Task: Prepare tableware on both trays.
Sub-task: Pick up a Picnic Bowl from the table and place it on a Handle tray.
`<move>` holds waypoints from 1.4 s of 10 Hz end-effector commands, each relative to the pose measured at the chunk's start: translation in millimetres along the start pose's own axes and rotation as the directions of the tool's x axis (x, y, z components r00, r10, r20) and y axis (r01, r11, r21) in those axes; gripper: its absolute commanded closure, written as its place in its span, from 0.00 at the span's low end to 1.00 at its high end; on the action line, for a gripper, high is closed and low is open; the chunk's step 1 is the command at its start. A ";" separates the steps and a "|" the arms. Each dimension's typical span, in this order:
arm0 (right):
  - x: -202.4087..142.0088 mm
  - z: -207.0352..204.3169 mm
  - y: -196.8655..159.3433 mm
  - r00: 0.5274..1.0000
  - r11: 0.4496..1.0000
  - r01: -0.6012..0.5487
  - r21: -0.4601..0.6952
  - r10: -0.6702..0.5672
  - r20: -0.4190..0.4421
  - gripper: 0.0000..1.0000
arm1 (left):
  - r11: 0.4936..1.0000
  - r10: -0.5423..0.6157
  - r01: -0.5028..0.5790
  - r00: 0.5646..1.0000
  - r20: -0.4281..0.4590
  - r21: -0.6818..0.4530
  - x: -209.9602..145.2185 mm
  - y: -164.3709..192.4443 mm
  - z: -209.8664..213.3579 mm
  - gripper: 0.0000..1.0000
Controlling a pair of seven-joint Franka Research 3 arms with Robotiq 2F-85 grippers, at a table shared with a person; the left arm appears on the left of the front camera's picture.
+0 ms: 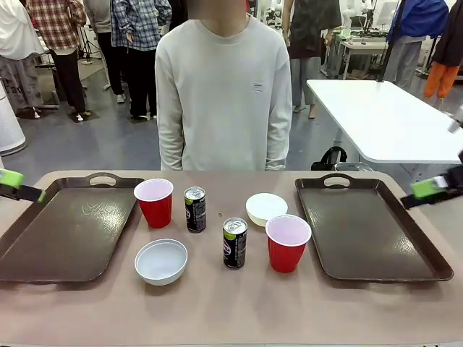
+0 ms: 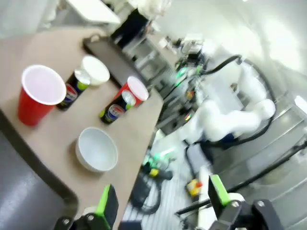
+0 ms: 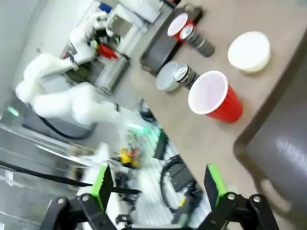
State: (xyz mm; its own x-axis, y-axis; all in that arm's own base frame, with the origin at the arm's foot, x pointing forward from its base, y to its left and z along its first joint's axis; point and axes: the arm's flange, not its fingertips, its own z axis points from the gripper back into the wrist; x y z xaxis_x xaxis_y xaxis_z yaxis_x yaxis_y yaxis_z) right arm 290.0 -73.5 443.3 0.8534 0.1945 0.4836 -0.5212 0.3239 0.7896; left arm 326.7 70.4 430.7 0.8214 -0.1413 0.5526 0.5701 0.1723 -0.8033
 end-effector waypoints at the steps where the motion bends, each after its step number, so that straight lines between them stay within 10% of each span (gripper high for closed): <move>1: -13.6 -3.3 -15.4 0.997 0.997 0.073 0.022 -0.073 -0.002 0.00 | 0.995 0.083 -0.086 0.994 0.066 0.043 -1.4 11.1 24.9 0.00; 8: -38.1 17.5 -1.9 0.984 0.988 0.134 -0.073 -0.123 0.129 0.00 | 0.908 0.214 -0.208 0.977 0.026 0.364 1.3 0.2 67.7 0.00; 14: -22.3 44.0 -7.6 0.981 0.986 0.142 -0.087 -0.128 0.147 0.00 | 0.906 0.197 -0.189 0.980 0.017 0.379 4.2 -0.4 74.6 0.00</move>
State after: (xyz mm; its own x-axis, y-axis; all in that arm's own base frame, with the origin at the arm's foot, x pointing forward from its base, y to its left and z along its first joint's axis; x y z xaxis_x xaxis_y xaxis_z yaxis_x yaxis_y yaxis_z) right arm 275.0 -121.4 443.8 0.9043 0.0121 0.4267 -0.3888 0.4358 0.8117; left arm 331.1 143.8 450.0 0.9165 -0.0899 0.3897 0.3694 0.5638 -0.7387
